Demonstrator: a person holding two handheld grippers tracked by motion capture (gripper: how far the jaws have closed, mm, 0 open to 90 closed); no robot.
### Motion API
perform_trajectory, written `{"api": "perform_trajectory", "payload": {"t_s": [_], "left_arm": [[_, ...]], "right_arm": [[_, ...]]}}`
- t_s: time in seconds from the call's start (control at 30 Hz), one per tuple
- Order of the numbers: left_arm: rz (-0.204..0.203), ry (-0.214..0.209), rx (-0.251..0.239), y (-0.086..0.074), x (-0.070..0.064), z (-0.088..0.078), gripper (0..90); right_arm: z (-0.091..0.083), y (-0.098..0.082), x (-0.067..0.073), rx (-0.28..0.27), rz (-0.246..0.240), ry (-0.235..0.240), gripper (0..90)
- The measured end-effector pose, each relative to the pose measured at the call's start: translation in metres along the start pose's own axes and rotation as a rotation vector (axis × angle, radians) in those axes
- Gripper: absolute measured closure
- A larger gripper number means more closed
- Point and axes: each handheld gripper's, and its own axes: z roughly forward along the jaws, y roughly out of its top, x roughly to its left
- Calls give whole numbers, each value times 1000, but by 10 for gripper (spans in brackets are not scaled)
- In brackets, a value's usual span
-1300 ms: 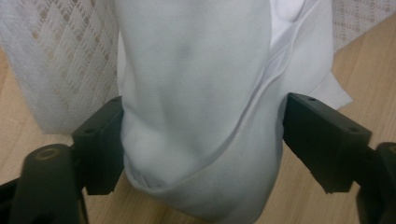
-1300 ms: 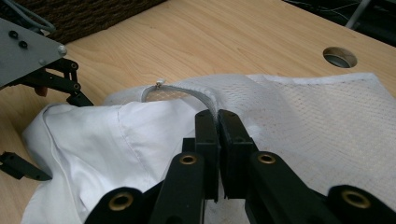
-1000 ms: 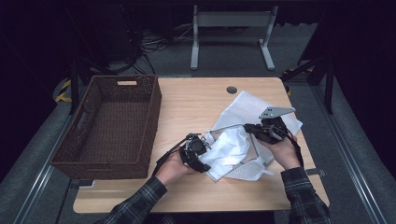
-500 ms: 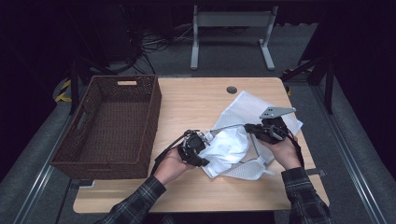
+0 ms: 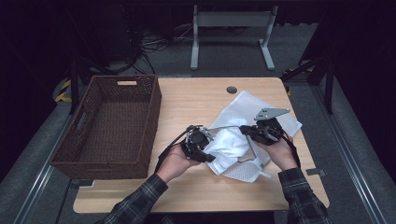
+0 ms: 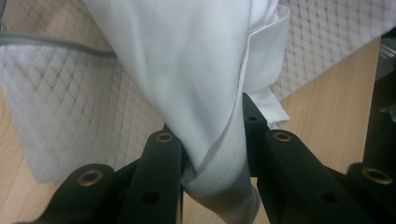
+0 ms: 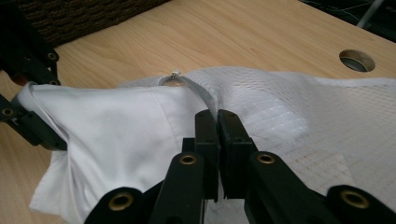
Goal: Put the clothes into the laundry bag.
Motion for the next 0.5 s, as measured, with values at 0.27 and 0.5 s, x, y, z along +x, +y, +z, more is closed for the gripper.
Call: {"api": "perform_trajectory", "payload": {"t_s": [0.27, 0.5], "left_arm": [[13, -5, 0, 17, -6, 16, 759], [48, -33, 6, 23, -13, 31, 648]], "right_arm": [[5, 2, 6, 10, -16, 16, 879], [8, 2, 8, 20, -25, 23, 879]]}}
